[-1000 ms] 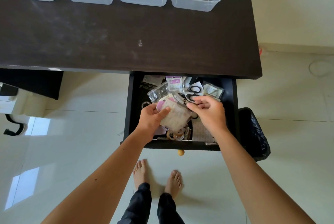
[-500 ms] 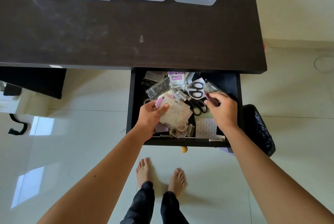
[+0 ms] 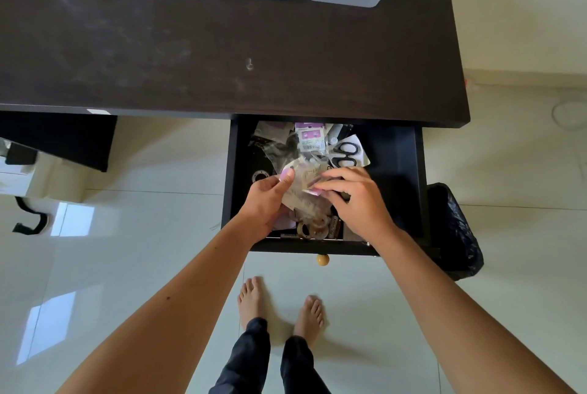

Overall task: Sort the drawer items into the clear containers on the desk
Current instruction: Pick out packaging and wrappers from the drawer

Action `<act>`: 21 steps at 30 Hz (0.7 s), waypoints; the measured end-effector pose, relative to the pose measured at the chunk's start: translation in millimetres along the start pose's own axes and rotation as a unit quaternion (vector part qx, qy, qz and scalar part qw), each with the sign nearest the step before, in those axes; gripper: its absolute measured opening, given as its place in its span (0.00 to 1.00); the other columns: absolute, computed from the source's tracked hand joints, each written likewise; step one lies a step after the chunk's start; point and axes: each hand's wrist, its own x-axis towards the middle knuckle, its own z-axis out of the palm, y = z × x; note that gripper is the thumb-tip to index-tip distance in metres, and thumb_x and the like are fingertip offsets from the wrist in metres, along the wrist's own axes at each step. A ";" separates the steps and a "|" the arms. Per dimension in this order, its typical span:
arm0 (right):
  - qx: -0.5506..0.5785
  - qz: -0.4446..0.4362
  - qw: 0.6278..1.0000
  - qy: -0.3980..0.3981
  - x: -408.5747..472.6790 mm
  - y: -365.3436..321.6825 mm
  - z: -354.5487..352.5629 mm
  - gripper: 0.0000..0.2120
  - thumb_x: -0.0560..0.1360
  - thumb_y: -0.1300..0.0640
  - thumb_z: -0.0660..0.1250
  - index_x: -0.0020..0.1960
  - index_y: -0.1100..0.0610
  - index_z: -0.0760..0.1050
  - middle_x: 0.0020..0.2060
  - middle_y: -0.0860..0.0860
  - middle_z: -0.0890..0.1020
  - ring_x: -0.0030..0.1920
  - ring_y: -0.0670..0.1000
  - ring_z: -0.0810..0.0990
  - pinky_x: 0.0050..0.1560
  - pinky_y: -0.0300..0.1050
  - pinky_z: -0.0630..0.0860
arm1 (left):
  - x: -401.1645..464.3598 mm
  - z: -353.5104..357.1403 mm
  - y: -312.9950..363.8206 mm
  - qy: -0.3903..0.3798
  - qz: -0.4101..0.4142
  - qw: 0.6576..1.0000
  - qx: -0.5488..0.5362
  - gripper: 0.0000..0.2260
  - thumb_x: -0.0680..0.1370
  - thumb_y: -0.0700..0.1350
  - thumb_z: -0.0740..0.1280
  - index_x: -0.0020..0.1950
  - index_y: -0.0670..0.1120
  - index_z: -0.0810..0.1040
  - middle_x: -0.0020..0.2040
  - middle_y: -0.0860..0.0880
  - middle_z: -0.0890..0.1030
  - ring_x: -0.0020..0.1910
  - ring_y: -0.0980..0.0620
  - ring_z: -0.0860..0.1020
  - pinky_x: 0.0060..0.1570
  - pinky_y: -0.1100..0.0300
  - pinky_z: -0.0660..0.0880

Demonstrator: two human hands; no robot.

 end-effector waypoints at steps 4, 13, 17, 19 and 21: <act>-0.034 -0.010 0.999 -0.032 1.2 -0.7 1.2 0.12 0.77 0.65 0.74 0.57 0.52 0.88 0.59 0.48 0.85 0.60 0.54 0.76 0.60 0.46 0.76 | -4.6 0.4 5.6 -0.019 0.003 0.999 -0.033 0.27 0.76 0.57 0.72 0.63 0.36 0.80 0.55 0.36 0.86 0.54 0.40 0.86 0.57 0.44 0.82; 0.092 0.104 0.990 0.024 18.7 -6.7 2.2 0.16 0.81 0.68 0.66 0.62 0.55 0.86 0.60 0.47 0.85 0.62 0.42 0.80 0.63 0.35 0.78 | 1.8 -9.3 3.0 0.041 -0.017 0.998 0.038 0.13 0.78 0.38 0.74 0.62 0.38 0.80 0.51 0.38 0.87 0.45 0.39 0.88 0.46 0.38 0.84; 0.140 0.227 0.960 0.088 48.3 5.4 4.7 0.13 0.80 0.60 0.73 0.64 0.55 0.83 0.58 0.48 0.83 0.57 0.46 0.82 0.53 0.26 0.77 | 9.6 -17.1 -0.1 0.052 -0.025 0.997 0.055 0.10 0.79 0.37 0.73 0.60 0.38 0.81 0.49 0.40 0.87 0.40 0.47 0.88 0.34 0.53 0.84; 0.127 0.255 0.953 0.102 62.8 15.4 10.0 0.16 0.77 0.55 0.76 0.65 0.54 0.82 0.60 0.50 0.82 0.58 0.48 0.82 0.50 0.25 0.74 | 13.9 -22.2 -1.8 0.051 -0.037 0.997 0.046 0.13 0.78 0.36 0.74 0.62 0.38 0.79 0.51 0.40 0.86 0.44 0.45 0.87 0.38 0.51 0.84; 0.118 0.269 0.950 0.102 75.4 20.5 14.1 0.20 0.76 0.52 0.78 0.66 0.53 0.82 0.60 0.50 0.82 0.59 0.48 0.81 0.57 0.35 0.77 | 14.9 -25.6 -1.9 0.046 -0.048 0.997 0.028 0.14 0.78 0.35 0.74 0.62 0.38 0.78 0.51 0.40 0.86 0.45 0.43 0.87 0.40 0.50 0.84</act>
